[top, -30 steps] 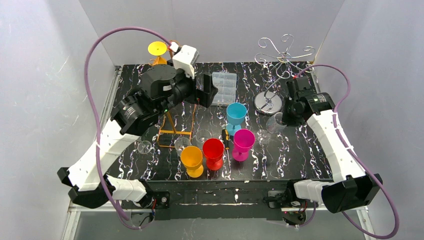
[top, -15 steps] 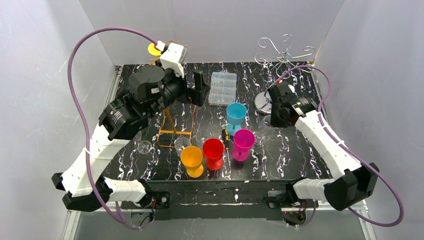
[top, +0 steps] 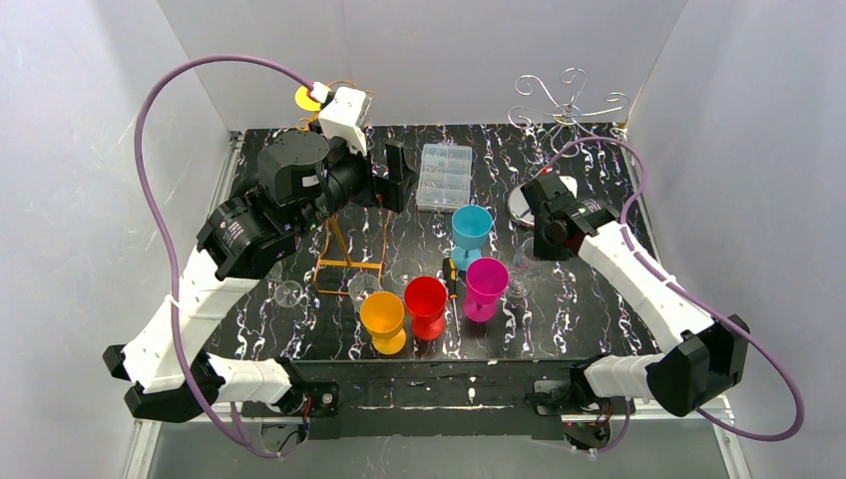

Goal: Take the wine glass off the wine glass rack
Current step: Place the wine glass at the center of the board.

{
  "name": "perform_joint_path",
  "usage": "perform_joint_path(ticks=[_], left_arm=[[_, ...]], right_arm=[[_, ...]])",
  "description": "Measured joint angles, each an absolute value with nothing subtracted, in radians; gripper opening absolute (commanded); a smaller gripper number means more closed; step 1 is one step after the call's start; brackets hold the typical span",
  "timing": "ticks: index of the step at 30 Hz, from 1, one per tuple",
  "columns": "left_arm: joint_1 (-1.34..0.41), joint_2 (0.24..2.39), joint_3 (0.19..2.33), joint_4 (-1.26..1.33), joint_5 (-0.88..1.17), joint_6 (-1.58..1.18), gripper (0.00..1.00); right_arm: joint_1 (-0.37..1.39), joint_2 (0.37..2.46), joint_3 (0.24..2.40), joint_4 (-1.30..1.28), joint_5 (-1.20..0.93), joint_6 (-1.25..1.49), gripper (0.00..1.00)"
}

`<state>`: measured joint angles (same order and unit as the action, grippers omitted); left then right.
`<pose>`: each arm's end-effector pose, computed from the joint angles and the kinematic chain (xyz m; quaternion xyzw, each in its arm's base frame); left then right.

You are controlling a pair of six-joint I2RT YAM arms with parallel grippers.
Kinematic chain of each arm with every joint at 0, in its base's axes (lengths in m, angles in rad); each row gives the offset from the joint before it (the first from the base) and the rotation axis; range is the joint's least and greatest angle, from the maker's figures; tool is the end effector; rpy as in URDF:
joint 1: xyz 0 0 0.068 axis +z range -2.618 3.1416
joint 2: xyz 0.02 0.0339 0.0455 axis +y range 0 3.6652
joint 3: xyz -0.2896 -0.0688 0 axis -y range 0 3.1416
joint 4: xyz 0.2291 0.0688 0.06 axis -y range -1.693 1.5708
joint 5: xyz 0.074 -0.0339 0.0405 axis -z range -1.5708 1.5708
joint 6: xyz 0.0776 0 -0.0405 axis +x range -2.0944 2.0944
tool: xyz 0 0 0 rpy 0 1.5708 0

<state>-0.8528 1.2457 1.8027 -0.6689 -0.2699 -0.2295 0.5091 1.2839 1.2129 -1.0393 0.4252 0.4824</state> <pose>0.1722 -0.1657 0.5434 0.1412 0.7307 -0.2542 0.6177 0.2209 0.0866 0.3052 0.0354 0.9522 -0.0746 0.2939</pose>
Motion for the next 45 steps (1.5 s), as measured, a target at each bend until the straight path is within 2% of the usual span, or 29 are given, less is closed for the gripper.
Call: perform_joint_path(ticks=[13,26,34,38,39,40,44,45], left_arm=[[-0.853,1.248,1.803,-0.702,-0.270,-0.239,0.99],[-0.853,1.252,1.850,-0.723,-0.308,-0.229,0.99],[-0.833,1.374,2.094,-0.785,-0.447,-0.154,0.99],[-0.716,1.447,2.204,-0.829,-0.476,-0.140,0.99],[-0.669,1.463,2.223,-0.840,-0.467,-0.143,0.99],[-0.622,1.477,2.239,-0.848,-0.454,-0.150,0.99],[-0.390,1.536,2.287,-0.873,-0.337,-0.211,0.99],[-0.344,1.550,2.293,-0.874,-0.302,-0.228,0.96]], right_arm=[[0.519,1.284,1.214,-1.021,0.431,0.491,0.47],[0.519,1.259,1.380,-1.073,0.424,0.491,0.61],[0.519,1.227,1.528,-1.154,0.412,0.486,0.74],[0.519,1.231,1.632,-1.159,0.381,0.474,0.80],[0.519,1.233,1.656,-1.154,0.363,0.469,0.91],[0.519,1.236,1.672,-1.147,0.348,0.467,0.98],[0.519,1.256,1.694,-1.112,0.272,0.461,0.98],[0.519,1.266,1.694,-1.098,0.247,0.461,0.98]])
